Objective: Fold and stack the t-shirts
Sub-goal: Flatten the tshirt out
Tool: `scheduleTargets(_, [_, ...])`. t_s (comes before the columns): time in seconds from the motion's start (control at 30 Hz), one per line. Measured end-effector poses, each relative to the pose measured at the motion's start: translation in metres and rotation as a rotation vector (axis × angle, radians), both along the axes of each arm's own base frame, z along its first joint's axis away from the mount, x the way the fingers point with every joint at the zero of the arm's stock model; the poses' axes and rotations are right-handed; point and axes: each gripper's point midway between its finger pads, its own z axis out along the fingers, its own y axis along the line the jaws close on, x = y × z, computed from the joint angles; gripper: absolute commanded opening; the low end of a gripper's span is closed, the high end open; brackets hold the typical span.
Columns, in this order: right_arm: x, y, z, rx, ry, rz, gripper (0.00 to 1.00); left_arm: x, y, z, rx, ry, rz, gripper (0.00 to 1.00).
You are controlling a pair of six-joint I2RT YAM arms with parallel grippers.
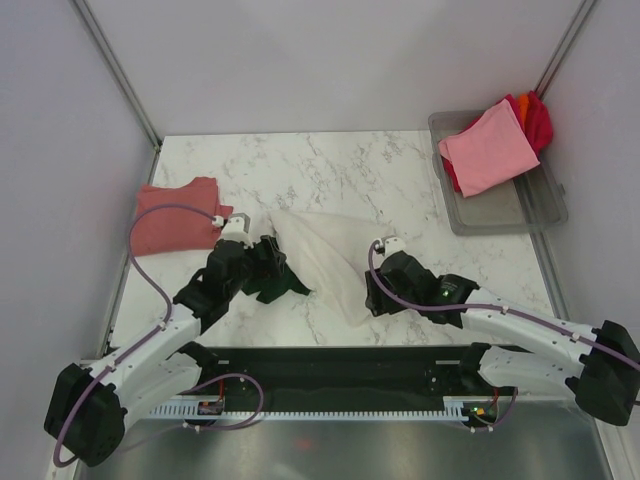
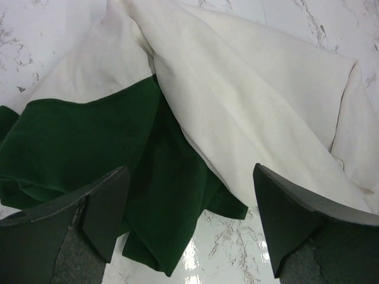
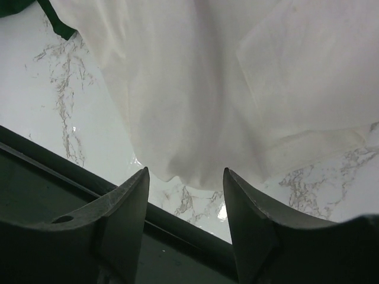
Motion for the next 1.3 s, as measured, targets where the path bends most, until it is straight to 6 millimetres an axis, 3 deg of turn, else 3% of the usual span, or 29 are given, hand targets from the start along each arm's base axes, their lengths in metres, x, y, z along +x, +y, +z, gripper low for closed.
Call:
scheduleTargets(0.27, [-0.010,0.007,-0.028,0.015,0.056,0.044,0.63,-0.001,-0.005,-0.013,0.010,0.043,-0.026,0.91])
scheduleTargets(0.37, [-0.012,0.008,-0.038,0.001,0.074,0.054,0.39,-0.002,-0.006,-0.015,0.010,0.050,-0.033,0.91])
scheduleTargets(0.4, [-0.012,0.008,-0.041,-0.005,0.080,0.058,0.20,-0.002,-0.007,-0.015,0.009,0.051,-0.036,0.91])
scheduleTargets(0.5, [-0.013,0.013,-0.048,-0.006,0.103,0.072,0.00,-0.002,-0.008,-0.015,0.007,0.051,-0.041,0.91])
scheduleTargets(0.67, [-0.013,0.020,-0.043,0.021,0.101,0.094,0.00,-0.002,-0.009,-0.016,0.006,0.055,-0.046,0.91])
scheduleTargets(0.77, [-0.003,0.028,-0.031,0.017,0.079,0.106,0.00,-0.001,-0.010,-0.018,0.008,0.060,-0.047,0.90])
scheduleTargets(0.83, [0.015,0.041,-0.020,0.013,0.063,0.107,0.10,-0.001,-0.010,-0.019,0.010,0.064,-0.047,0.90])
scheduleTargets(0.87, [0.030,0.048,-0.015,0.013,0.053,0.097,0.40,-0.001,-0.010,-0.019,0.011,0.064,-0.047,0.90])
scheduleTargets(0.97, [0.075,0.055,-0.019,-0.011,0.047,0.045,0.66,-0.001,-0.010,-0.019,0.010,0.061,-0.047,0.90])
scheduleTargets(1.03, [0.101,0.051,-0.033,-0.049,0.062,0.002,0.69,-0.001,-0.010,-0.019,0.010,0.060,-0.047,0.90])
scheduleTargets(1.1, [0.113,0.041,-0.048,-0.088,0.083,-0.036,0.75,-0.001,-0.010,-0.019,0.010,0.060,-0.048,0.91])
scheduleTargets(1.2, [0.107,0.032,-0.052,-0.107,0.093,-0.042,0.78,-0.001,-0.010,-0.020,0.012,0.063,-0.048,0.90])
scheduleTargets(1.3, [0.093,0.028,-0.038,-0.081,0.062,-0.026,0.79,-0.001,-0.010,-0.020,0.012,0.063,-0.049,0.90])
